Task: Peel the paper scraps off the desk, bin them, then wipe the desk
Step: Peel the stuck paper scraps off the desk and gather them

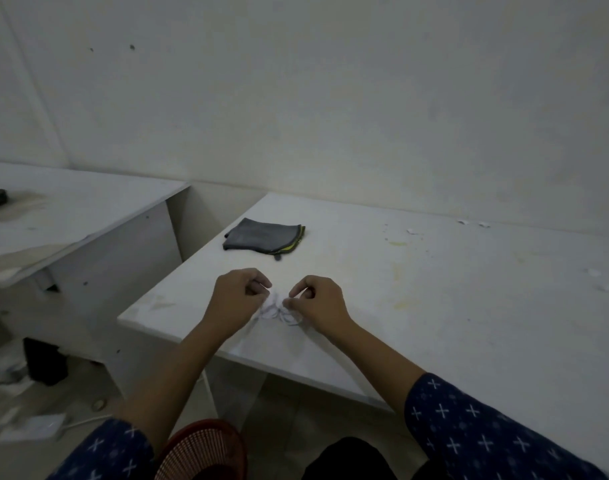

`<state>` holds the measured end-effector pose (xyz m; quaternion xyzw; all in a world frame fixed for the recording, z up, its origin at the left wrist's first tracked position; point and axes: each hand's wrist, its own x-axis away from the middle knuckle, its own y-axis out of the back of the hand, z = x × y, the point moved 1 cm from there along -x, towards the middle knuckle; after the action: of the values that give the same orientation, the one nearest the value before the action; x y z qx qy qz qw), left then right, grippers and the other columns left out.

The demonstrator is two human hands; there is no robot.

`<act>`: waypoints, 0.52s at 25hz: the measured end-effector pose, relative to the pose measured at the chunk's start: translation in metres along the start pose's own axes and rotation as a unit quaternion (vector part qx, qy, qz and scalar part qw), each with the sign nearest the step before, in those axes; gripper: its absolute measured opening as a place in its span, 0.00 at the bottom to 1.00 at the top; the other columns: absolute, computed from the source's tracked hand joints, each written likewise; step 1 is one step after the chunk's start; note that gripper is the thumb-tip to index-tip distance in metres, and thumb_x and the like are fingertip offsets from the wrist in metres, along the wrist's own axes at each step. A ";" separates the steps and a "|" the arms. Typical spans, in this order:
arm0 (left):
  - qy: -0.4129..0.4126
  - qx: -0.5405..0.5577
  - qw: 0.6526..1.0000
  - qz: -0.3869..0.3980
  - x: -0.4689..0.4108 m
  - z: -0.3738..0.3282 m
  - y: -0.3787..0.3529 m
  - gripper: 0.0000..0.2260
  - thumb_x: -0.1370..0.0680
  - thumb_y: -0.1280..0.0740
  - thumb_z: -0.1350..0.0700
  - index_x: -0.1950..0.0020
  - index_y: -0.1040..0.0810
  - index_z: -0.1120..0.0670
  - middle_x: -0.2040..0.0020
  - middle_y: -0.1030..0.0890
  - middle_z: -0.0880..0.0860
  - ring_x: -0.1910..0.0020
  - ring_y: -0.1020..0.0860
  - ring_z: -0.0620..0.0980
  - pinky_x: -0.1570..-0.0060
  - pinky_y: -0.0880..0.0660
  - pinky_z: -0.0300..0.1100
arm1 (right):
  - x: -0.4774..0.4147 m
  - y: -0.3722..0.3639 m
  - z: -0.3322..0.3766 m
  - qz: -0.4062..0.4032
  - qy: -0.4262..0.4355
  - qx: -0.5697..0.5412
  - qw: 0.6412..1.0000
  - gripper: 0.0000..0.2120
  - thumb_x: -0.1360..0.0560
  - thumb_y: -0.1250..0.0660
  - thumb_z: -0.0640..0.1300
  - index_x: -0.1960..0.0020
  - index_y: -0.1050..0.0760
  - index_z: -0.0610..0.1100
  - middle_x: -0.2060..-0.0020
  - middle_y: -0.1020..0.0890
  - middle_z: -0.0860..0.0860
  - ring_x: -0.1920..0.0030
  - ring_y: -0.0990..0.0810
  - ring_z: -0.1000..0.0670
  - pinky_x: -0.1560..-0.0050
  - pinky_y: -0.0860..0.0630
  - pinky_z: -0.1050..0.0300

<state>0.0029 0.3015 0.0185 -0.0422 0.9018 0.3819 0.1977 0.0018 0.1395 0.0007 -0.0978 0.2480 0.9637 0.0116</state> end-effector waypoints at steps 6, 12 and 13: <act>-0.024 -0.012 0.999 -0.023 -0.008 -0.009 -0.015 0.05 0.25 0.34 0.63 0.55 0.19 0.56 0.55 0.16 0.53 0.58 0.22 0.45 0.52 0.25 0.36 | 0.000 0.020 -0.004 -0.016 -0.029 -0.061 0.998 0.03 0.28 0.32 0.39 0.58 0.21 0.39 0.69 0.20 0.47 0.69 0.23 0.52 0.60 0.24 0.57; -0.071 -0.035 0.997 0.026 -0.025 -0.036 -0.057 0.11 0.24 0.38 0.61 0.43 0.23 0.53 0.43 0.20 0.52 0.38 0.25 0.50 0.40 0.29 0.44 | -0.007 0.073 -0.049 -0.055 0.010 0.090 0.994 0.07 0.27 0.36 0.37 0.51 0.21 0.41 0.60 0.19 0.47 0.58 0.22 0.49 0.54 0.27 0.58; -0.084 -0.041 0.994 0.049 -0.034 -0.045 -0.070 0.12 0.24 0.38 0.60 0.42 0.24 0.53 0.41 0.21 0.53 0.33 0.29 0.51 0.39 0.30 0.45 | -0.010 0.086 -0.060 -0.058 0.007 0.122 0.991 0.09 0.25 0.37 0.39 0.47 0.23 0.41 0.54 0.19 0.46 0.52 0.23 0.48 0.48 0.27 0.57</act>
<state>0.0354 0.2181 0.0126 0.0261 0.8666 0.4296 0.2525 0.0168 0.0350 -0.0079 -0.1169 0.3579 0.9231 0.0777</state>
